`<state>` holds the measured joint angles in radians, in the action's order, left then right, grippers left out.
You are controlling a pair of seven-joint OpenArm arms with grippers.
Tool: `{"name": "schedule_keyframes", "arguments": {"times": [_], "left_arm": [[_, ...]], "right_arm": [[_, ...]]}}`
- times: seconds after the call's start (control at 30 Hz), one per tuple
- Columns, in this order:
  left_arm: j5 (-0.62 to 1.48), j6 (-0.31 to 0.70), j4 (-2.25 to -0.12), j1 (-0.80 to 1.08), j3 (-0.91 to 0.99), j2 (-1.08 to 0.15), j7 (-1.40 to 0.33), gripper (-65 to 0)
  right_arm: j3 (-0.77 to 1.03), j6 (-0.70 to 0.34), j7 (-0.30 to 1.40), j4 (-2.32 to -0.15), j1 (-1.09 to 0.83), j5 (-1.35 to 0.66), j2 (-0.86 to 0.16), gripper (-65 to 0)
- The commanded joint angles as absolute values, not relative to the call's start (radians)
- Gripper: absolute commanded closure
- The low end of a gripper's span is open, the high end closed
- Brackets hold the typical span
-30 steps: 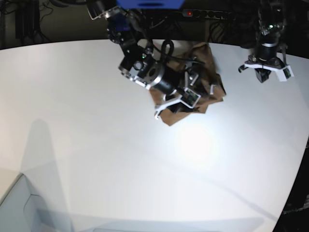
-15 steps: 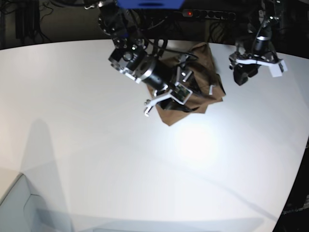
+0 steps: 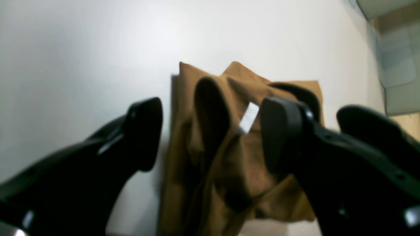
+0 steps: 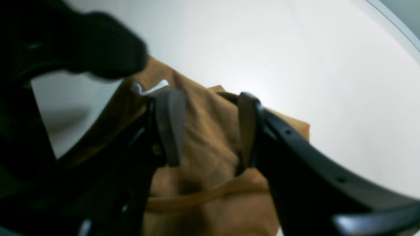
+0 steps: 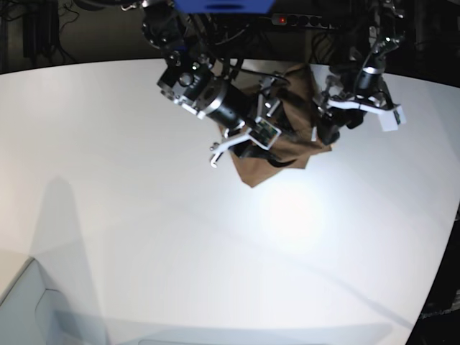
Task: Layout the t-shirt on the table in an organized manner, then fold the t-shirt properly
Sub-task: 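Regrasp the shirt bundle with the left gripper and lift it with both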
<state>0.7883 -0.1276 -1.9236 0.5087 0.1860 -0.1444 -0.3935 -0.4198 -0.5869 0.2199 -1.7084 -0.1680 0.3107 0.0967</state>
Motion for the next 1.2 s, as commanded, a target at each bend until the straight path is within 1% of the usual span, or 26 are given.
{"name": "schedule_keyframes", "arguments": {"times": [0.0,0.07,0.13,0.23,0.3,0.43,0.47,0.5,0.57,0.67,0.7,0.93,1.17], "left_arm": [[0.792,-0.122,-1.925,0.493,0.182,-0.150,-0.377,-41.2],[0.792,-0.122,-1.905,0.466,0.160,-0.150,-0.377,-36.8],[0.792,-0.122,-1.885,0.433,0.134,-0.150,-0.378,-30.5],[0.792,-0.122,-1.867,0.404,0.105,-0.165,-0.378,-22.8],[0.792,-0.122,-1.854,0.397,0.079,-0.180,-0.378,-20.0],[0.799,-0.124,-1.825,0.383,0.059,-0.205,-0.377,-17.2],[0.796,-0.124,-1.825,0.380,0.061,-0.205,-0.377,-14.6],[0.794,-0.124,-1.825,0.378,0.065,-0.205,-0.377,-10.5],[0.797,-0.124,-1.825,0.375,0.068,-0.205,-0.377,-0.3],[0.799,-0.127,-1.828,0.363,0.068,-0.205,-0.377,-1.1],[0.800,-0.127,-1.831,0.357,0.068,-0.205,-0.377,0.0],[0.802,-0.131,-1.897,0.351,0.081,-0.214,-0.377,-0.1],[0.802,-0.127,-1.868,0.335,0.133,-0.225,-0.377,-0.1]], "right_arm": [[-0.423,-0.591,0.193,-1.727,-0.160,0.298,0.105,-27.6],[-0.423,-0.591,0.193,-1.727,-0.162,0.298,0.105,-27.6],[-0.423,-0.591,0.194,-1.727,-0.163,0.298,0.104,-27.6],[-0.415,-0.591,0.193,-1.728,-0.163,0.298,0.094,-27.6],[-0.406,-0.591,0.193,-1.728,-0.163,0.298,0.091,-27.6],[-0.371,-0.591,0.193,-1.728,-0.163,0.298,0.091,-27.6],[-0.363,-0.591,0.193,-1.728,-0.163,0.298,0.091,-27.6],[-0.355,-0.591,0.193,-1.728,-0.163,0.298,0.091,-27.6],[-0.348,-0.591,0.193,-1.728,-0.163,0.298,0.091,-27.6],[-0.348,-0.591,0.193,-1.728,-0.163,0.298,0.091,-27.5],[-0.348,-0.591,0.193,-1.728,-0.163,0.298,0.091,-27.5],[-0.332,-0.591,0.193,-1.728,-0.163,0.298,0.091,-27.5],[-0.306,-0.591,0.193,-1.728,-0.162,0.298,0.091,-27.5]]}}
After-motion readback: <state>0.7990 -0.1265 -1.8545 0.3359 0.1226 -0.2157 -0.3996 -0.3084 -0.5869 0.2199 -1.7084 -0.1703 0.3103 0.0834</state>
